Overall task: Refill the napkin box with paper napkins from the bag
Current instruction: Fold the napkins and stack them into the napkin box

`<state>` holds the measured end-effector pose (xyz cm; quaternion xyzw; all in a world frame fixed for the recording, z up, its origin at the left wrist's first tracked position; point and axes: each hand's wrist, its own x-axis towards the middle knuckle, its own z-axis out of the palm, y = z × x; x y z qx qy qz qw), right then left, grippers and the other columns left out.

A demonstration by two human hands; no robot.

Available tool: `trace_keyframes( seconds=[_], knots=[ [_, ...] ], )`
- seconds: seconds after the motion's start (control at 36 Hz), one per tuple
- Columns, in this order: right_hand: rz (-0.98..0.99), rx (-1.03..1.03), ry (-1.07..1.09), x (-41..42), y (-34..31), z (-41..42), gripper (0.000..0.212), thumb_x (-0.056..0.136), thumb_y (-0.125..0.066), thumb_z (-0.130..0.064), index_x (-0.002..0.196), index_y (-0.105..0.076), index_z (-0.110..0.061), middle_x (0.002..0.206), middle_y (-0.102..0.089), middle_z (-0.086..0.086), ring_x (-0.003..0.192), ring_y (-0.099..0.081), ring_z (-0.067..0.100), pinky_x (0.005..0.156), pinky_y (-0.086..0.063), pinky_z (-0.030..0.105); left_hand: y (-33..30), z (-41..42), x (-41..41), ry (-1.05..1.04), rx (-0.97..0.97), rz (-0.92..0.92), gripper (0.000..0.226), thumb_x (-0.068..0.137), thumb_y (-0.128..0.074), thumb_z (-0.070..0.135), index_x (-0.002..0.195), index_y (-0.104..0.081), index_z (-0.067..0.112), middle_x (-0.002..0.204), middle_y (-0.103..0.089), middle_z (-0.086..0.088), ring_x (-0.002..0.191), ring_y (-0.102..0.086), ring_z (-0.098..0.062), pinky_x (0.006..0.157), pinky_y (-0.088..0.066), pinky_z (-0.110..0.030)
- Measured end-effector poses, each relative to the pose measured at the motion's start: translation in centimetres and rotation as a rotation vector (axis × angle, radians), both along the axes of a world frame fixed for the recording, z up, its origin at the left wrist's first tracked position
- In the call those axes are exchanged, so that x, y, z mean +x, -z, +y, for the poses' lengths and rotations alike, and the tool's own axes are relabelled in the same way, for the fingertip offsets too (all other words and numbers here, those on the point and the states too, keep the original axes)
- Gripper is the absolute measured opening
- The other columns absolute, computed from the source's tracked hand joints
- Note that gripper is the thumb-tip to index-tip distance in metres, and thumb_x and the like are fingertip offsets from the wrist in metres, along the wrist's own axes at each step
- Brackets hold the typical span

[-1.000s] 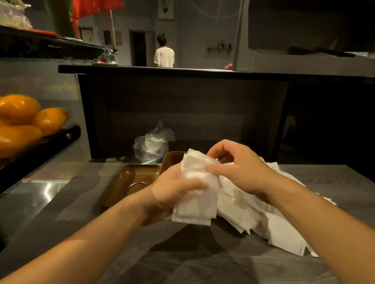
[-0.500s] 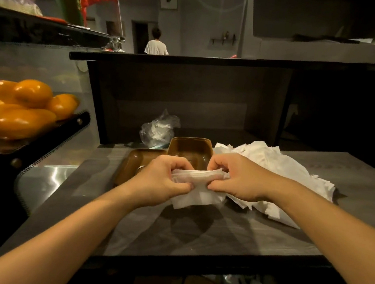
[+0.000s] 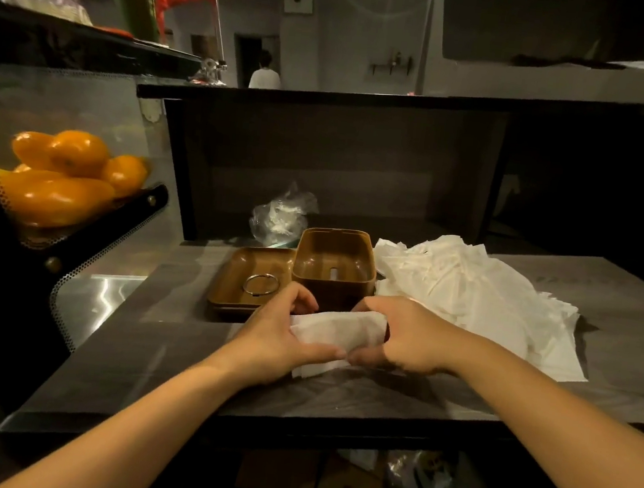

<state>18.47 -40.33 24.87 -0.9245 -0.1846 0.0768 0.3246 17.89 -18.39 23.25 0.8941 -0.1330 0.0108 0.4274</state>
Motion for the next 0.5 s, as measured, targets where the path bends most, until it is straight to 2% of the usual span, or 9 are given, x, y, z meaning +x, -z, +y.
trace_keyframes(
  seconds=[0.08,0.17,0.22,0.28,0.36,0.5],
  knots=[
    [0.021,0.031,0.037,0.4,0.5,0.0,0.041,0.082,-0.084,-0.031,0.114,-0.059,-0.040,0.110,-0.065,-0.013,0.098,-0.063,0.011,0.086,-0.056,0.027,-0.1,-0.4,0.6,0.027,0.043,-0.004,0.060,0.061,-0.093,0.047,0.102,-0.050,0.040,0.108,-0.056,0.015,0.100,-0.057,-0.008,0.074,-0.057,-0.027],
    [0.042,0.016,0.029,0.4,0.6,0.1,0.041,0.085,-0.081,-0.032,0.120,-0.060,-0.038,0.113,-0.067,-0.012,0.099,-0.063,0.010,0.092,-0.054,0.029,-0.1,-0.6,1.0,0.075,0.077,-0.018,0.057,0.061,-0.092,0.047,0.102,-0.054,0.039,0.106,-0.059,0.015,0.098,-0.060,-0.006,0.077,-0.059,-0.029],
    [0.039,0.030,0.023,0.6,0.6,-0.1,0.032,0.089,-0.077,-0.030,0.117,-0.062,-0.036,0.108,-0.068,-0.012,0.096,-0.064,0.009,0.085,-0.053,0.023,-0.1,-0.9,1.3,0.115,0.113,-0.012,0.051,0.065,-0.091,0.047,0.102,-0.057,0.040,0.104,-0.061,0.015,0.096,-0.061,-0.005,0.077,-0.059,-0.029],
    [0.036,0.041,0.019,0.8,0.4,-0.4,0.027,0.092,-0.074,-0.028,0.113,-0.061,-0.038,0.103,-0.066,-0.017,0.095,-0.063,0.007,0.081,-0.049,0.019,-0.1,-1.0,1.8,0.152,0.138,-0.015,0.034,0.076,-0.084,0.043,0.101,-0.062,0.039,0.099,-0.064,0.015,0.091,-0.062,-0.002,0.077,-0.059,-0.031],
    [0.058,0.032,0.026,1.2,0.3,-1.1,0.028,0.093,-0.072,-0.026,0.115,-0.062,-0.040,0.104,-0.065,-0.020,0.099,-0.063,0.007,0.092,-0.051,0.026,0.3,-0.5,2.5,0.180,0.160,-0.061,0.009,0.090,-0.073,0.036,0.097,-0.069,0.036,0.092,-0.069,0.016,0.087,-0.063,0.002,0.084,-0.057,-0.039],
    [0.078,-0.005,0.024,1.9,0.2,-2.0,0.044,0.085,-0.081,-0.029,0.126,-0.064,-0.036,0.118,-0.069,-0.014,0.108,-0.063,0.008,0.101,-0.052,0.034,0.3,-0.4,2.7,0.193,0.168,-0.083,0.005,0.093,-0.068,0.033,0.097,-0.070,0.035,0.090,-0.070,0.016,0.088,-0.064,0.001,0.084,-0.057,-0.038]
  ],
)
